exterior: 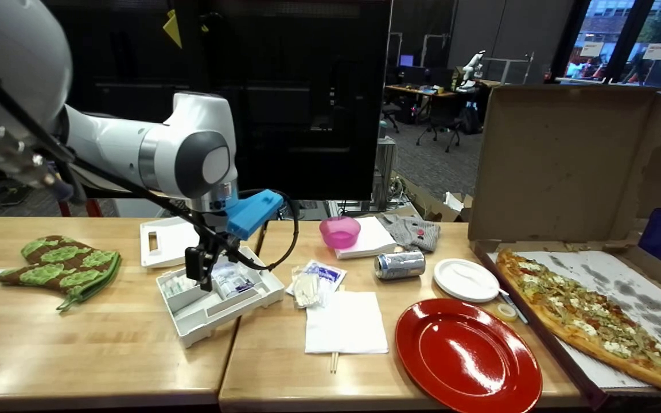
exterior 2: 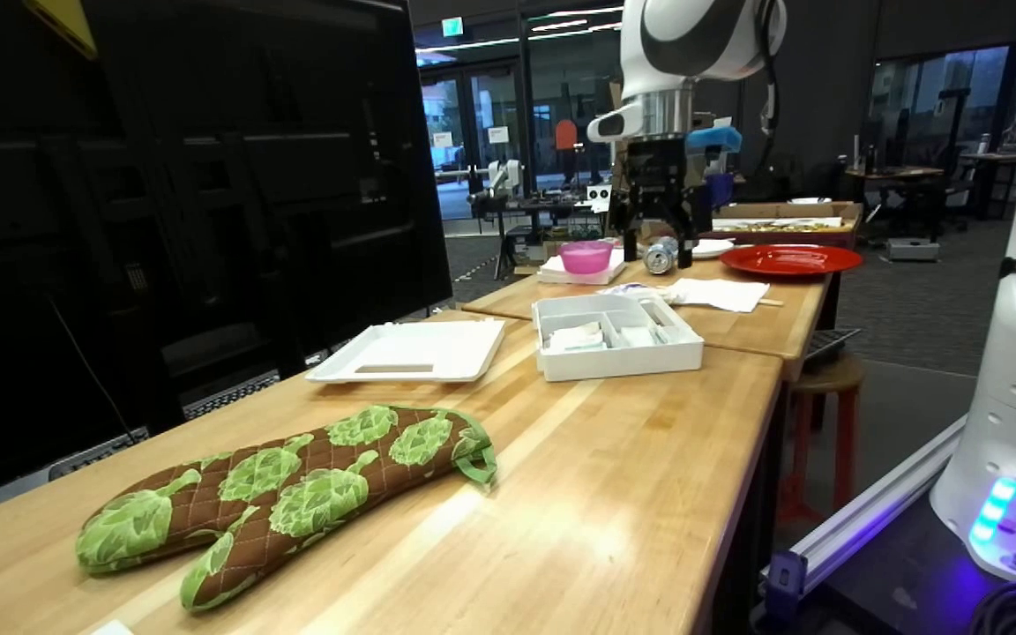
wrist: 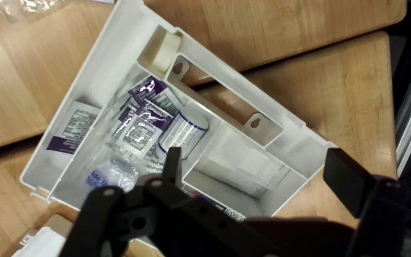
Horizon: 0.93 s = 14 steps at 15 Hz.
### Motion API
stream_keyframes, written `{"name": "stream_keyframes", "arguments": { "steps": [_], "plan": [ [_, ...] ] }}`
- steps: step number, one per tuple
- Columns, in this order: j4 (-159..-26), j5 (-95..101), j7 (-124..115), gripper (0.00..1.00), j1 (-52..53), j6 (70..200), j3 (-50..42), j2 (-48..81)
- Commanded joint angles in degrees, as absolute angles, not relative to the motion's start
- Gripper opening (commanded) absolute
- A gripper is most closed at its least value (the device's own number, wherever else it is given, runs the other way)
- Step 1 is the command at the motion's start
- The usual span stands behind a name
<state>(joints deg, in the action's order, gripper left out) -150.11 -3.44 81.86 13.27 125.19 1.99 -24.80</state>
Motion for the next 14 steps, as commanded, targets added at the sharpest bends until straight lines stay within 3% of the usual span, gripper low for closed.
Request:
{"name": "stream_keyframes", "arguments": {
  "steps": [1, 14],
  "plan": [
    [-149.7, -3.1, 78.7, 1.0, 14.4, 127.6, 3.8, -23.4],
    [-150.3, -1.8, 80.0, 1.0, 14.6, 128.5, 4.2, -22.8]
  ]
}}
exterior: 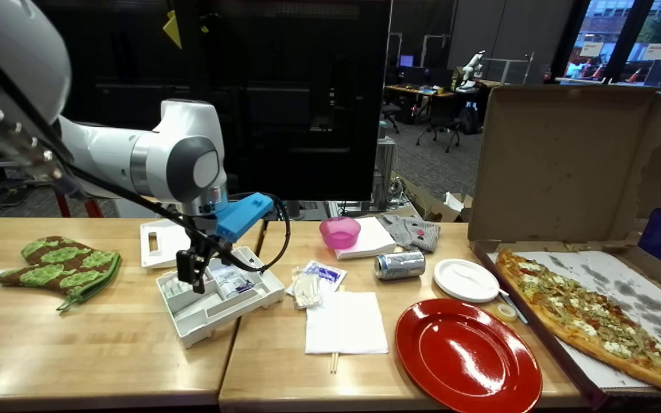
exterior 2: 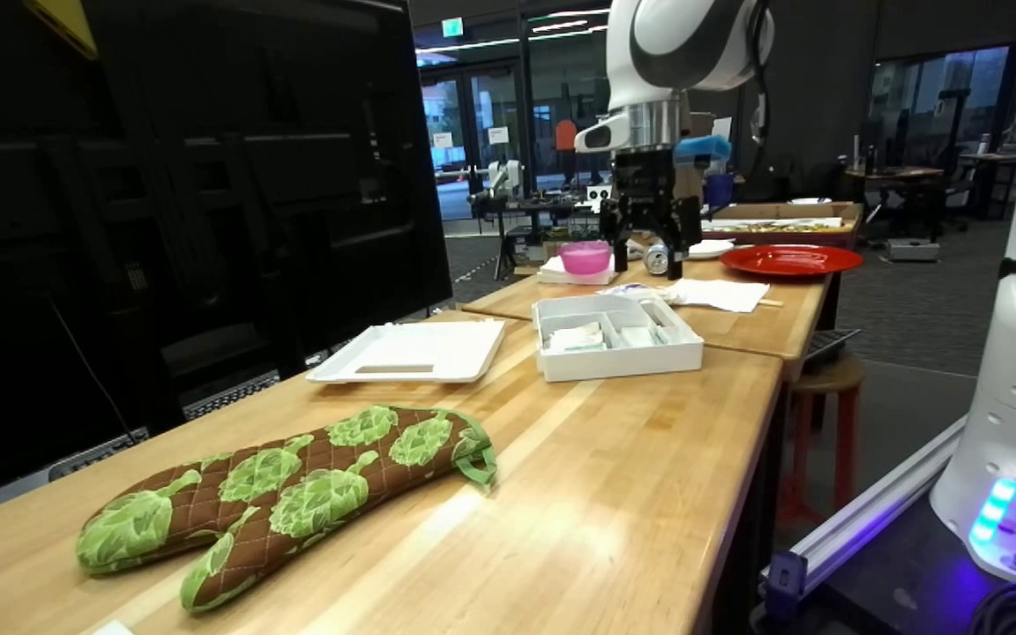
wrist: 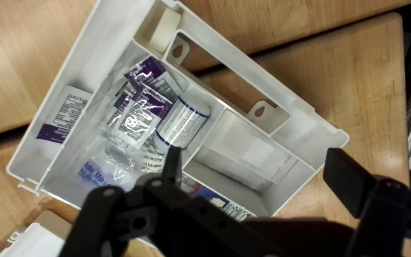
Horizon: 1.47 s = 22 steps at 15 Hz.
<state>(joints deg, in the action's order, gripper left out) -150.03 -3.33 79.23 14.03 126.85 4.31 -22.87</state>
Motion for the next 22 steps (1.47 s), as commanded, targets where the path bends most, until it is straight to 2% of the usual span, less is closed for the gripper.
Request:
{"name": "stream_keyframes", "arguments": {
  "steps": [1, 22],
  "plan": [
    [-150.4, -1.3, 80.2, 1.0, 14.7, 129.1, 4.5, -22.9],
    [-144.9, 12.1, 82.9, 1.0, 20.4, 128.6, 13.3, -16.5]
  ]
}}
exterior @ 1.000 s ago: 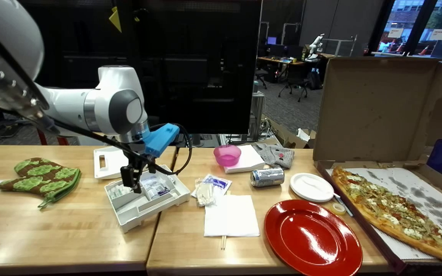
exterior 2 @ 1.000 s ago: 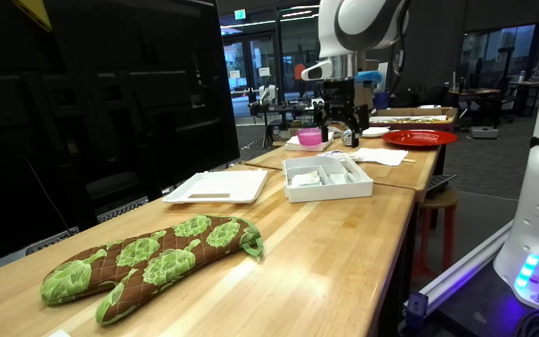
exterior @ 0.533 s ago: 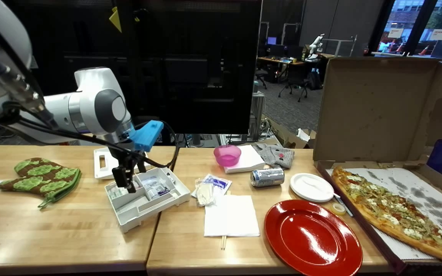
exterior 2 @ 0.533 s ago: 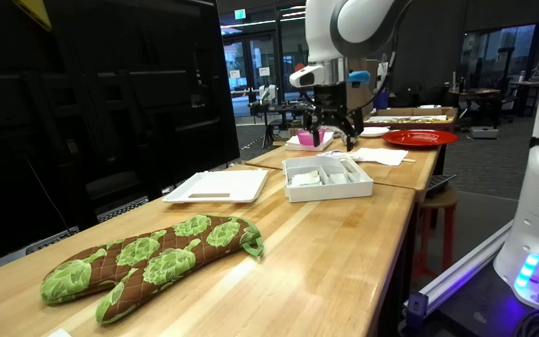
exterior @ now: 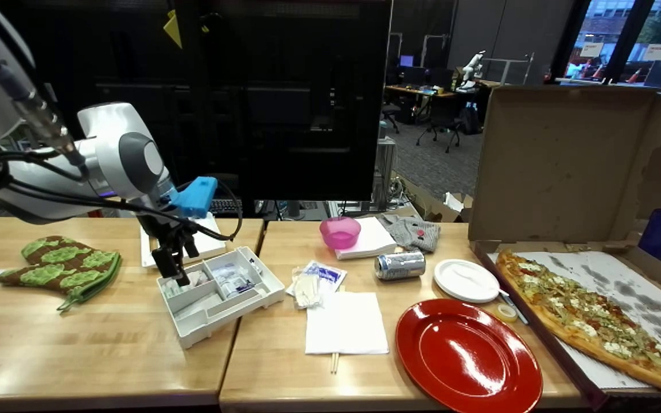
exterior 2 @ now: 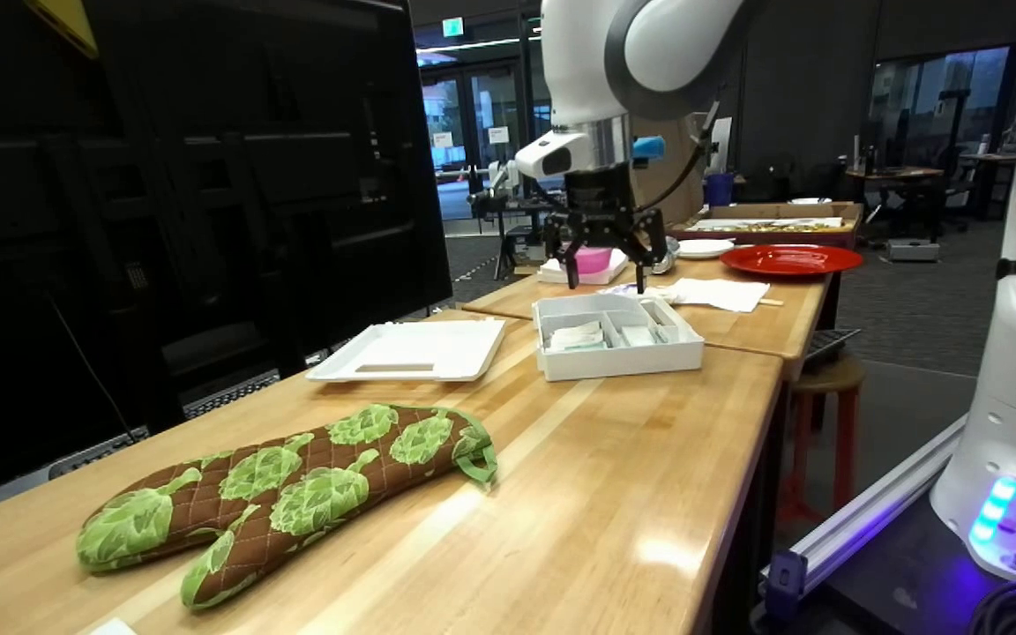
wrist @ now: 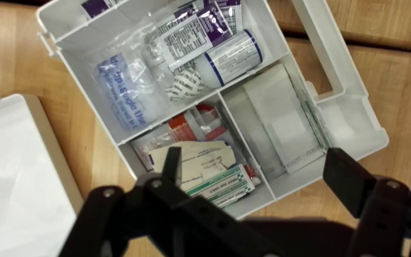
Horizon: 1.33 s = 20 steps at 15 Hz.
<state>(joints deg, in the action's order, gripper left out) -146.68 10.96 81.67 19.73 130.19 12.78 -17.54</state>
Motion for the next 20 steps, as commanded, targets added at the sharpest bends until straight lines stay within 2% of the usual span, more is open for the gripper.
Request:
{"name": "stream_keyframes", "arguments": {
  "steps": [1, 7, 20],
  "plan": [
    [-144.7, 11.9, 83.1, 1.0, 20.6, 128.5, 13.4, -16.2],
    [-145.3, 10.6, 77.2, 1.0, 19.9, 132.1, 13.6, -15.8],
    [-152.6, -20.9, 68.5, 1.0, 23.1, 160.3, 12.6, -10.3]
  ]
}}
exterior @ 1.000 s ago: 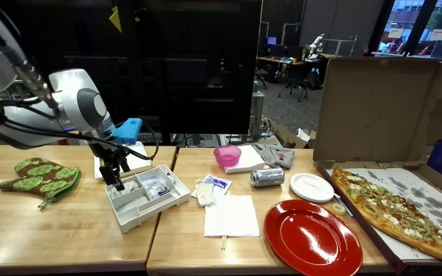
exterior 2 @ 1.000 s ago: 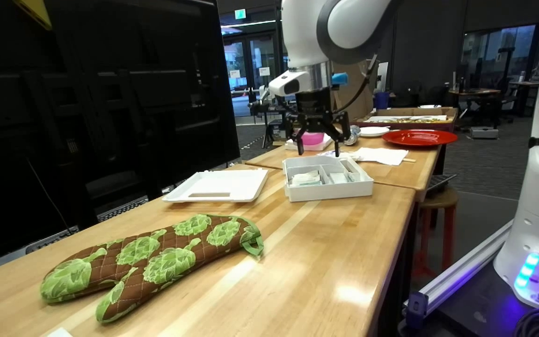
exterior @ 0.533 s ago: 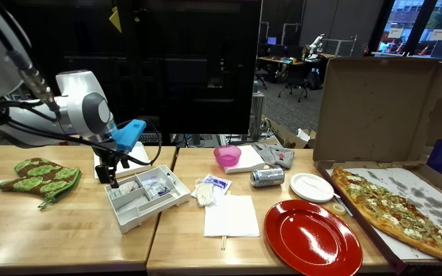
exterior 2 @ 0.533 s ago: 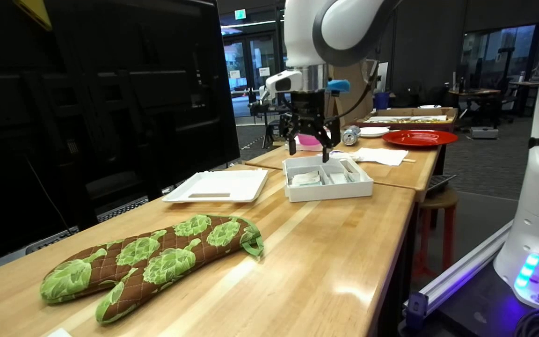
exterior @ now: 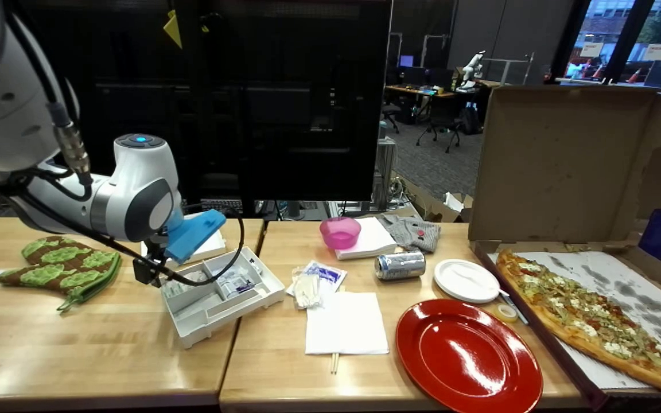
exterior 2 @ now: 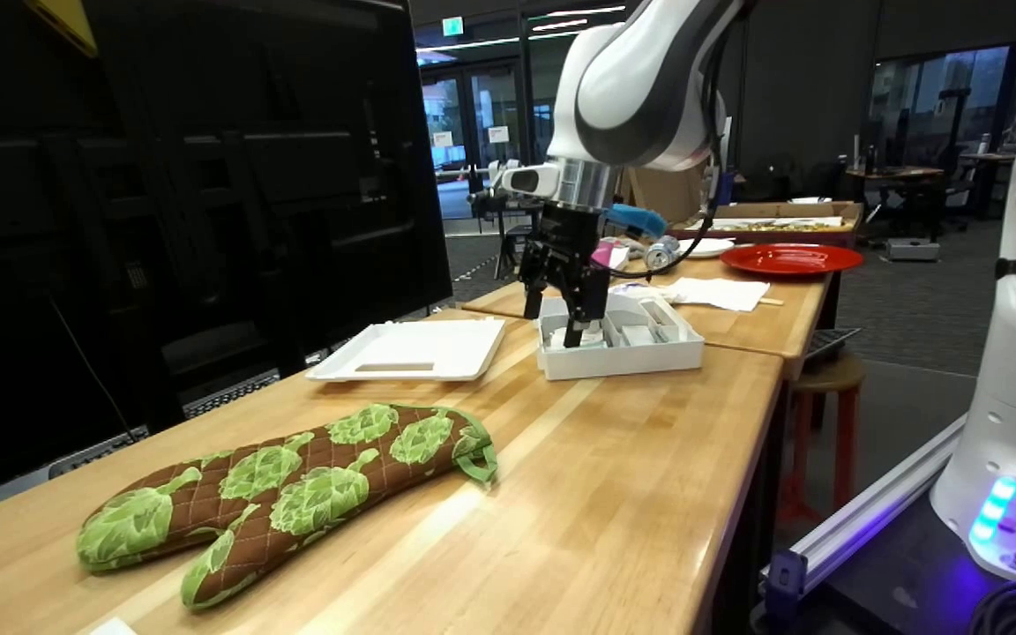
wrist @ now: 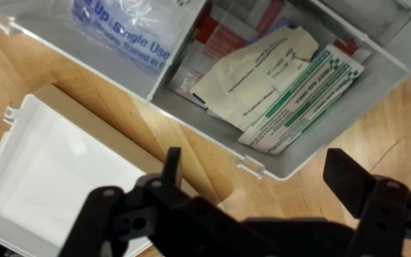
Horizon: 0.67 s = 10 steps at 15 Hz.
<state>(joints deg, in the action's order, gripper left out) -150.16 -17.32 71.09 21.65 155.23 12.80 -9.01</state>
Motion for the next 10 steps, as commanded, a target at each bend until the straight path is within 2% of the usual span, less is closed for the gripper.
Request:
{"name": "stream_keyframes", "arguments": {
  "steps": [1, 5, 10],
  "plan": [
    [-153.3, -20.9, 67.3, 1.0, 23.1, 161.7, 12.7, -10.8],
    [-155.4, -16.7, 61.7, 1.0, 22.7, 164.9, 12.8, -13.3],
    [-156.9, -10.4, 54.1, 1.0, 22.3, 160.8, 12.2, -16.8]
  ]
}}
